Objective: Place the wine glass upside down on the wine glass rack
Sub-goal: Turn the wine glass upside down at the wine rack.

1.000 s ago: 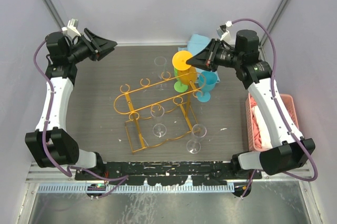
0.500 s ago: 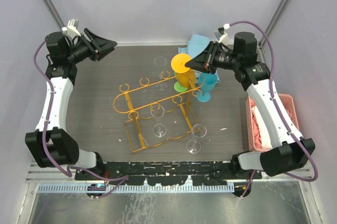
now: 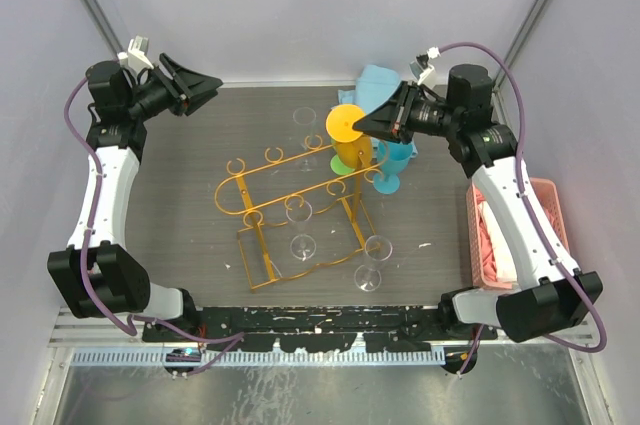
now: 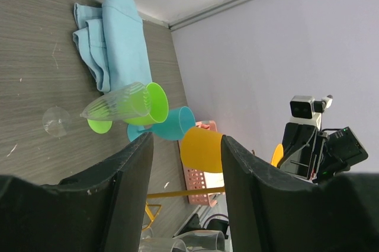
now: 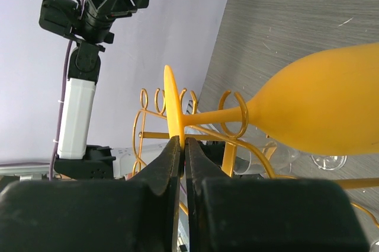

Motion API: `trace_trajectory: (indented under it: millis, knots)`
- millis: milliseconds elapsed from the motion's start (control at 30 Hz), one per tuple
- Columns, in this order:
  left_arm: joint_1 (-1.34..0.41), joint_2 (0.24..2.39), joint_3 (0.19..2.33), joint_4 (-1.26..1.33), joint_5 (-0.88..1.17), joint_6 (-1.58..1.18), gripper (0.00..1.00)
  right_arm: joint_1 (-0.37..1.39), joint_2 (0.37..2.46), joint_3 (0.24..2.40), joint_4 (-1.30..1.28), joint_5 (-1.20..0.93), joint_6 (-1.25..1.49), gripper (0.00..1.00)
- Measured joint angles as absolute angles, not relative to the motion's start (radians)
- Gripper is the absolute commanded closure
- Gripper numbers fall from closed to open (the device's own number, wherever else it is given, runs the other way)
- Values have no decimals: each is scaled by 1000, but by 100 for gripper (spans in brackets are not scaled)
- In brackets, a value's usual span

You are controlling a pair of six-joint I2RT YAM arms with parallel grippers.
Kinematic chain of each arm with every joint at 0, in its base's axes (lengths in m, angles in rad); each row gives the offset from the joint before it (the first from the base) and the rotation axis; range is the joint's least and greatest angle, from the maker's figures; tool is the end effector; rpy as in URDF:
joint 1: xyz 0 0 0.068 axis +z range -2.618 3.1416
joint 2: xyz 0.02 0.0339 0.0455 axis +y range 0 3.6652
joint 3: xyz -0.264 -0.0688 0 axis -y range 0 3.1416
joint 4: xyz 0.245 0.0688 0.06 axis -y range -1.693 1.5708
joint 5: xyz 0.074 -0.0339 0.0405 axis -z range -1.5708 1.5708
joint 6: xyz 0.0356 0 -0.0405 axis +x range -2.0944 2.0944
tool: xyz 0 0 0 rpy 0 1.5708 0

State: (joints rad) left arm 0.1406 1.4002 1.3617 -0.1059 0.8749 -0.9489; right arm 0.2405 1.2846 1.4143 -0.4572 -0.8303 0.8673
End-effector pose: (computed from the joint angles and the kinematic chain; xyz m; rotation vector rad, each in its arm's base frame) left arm 0.3188 0.0175 0.4103 -0.2958 1.8295 -1.3231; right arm 0.2593 0.0907 0.4264 0.0158 2.0907 1.4987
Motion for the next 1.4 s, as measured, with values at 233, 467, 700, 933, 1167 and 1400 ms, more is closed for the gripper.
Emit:
trace_trajectory:
  millis: [233,467,700,933,1167,1400]
  knots:
    - [141,1400,1357,-106,875,-953,49,241,1276,1406,-472,-828,861,99]
    - [141,1400,1355,-106,875,-953,49,240,1276,1382,-495,-820,840,98]
    - [141,1400,1355,-106,875,-953,49,240,1276,1364,-503,-812,836,87]
    - [141,1400,1355,-105,875,-953,49,241,1267,1367,-487,-817,837,66]
    - [141,1400,1355,-105,875,-953,48,240,1261,1372,-489,-817,836,61]
    - [141,1400,1355,-105,875,-954,48,240,1247,1372,-513,-812,820,58]
